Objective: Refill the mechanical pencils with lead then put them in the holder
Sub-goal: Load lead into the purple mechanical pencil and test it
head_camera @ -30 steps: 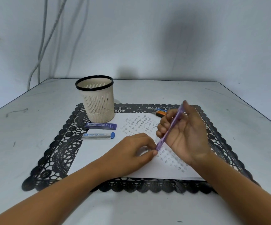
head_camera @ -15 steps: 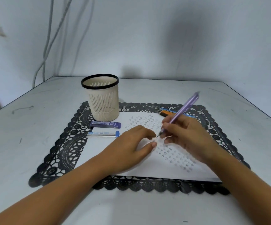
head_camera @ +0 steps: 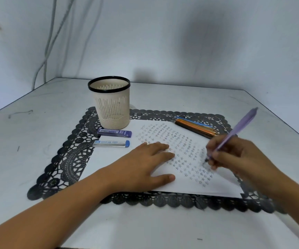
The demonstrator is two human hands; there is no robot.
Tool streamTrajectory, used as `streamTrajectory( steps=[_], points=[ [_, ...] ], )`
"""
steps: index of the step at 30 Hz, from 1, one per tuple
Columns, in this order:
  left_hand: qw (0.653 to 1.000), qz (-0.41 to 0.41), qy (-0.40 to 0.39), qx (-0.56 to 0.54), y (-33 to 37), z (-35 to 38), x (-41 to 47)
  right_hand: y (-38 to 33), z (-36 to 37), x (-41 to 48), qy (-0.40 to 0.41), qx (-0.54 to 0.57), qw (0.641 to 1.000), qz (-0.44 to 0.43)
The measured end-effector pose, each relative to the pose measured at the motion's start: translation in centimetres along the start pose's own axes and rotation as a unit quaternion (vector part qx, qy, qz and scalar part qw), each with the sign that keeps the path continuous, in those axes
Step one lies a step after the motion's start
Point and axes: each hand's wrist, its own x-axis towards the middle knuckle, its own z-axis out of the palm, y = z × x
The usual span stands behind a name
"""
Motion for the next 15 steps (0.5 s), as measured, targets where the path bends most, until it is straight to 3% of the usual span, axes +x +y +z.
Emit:
streamTrajectory(
  steps=[4,11,15],
  points=[
    [1.000,-0.004,-0.005,0.007,0.0,0.0,0.1,1.1,0.6,-1.9,0.016,-0.049,0.999,0.006],
    [1.000,0.003,0.005,0.008,-0.2,0.2,0.0,2.6,-0.2,-1.0,0.212,-0.041,0.976,-0.006],
    [1.000,-0.001,0.005,0.009,-0.1,0.3,0.1,2.7,-0.9,-0.3,0.238,-0.080,0.968,-0.005]
  ],
)
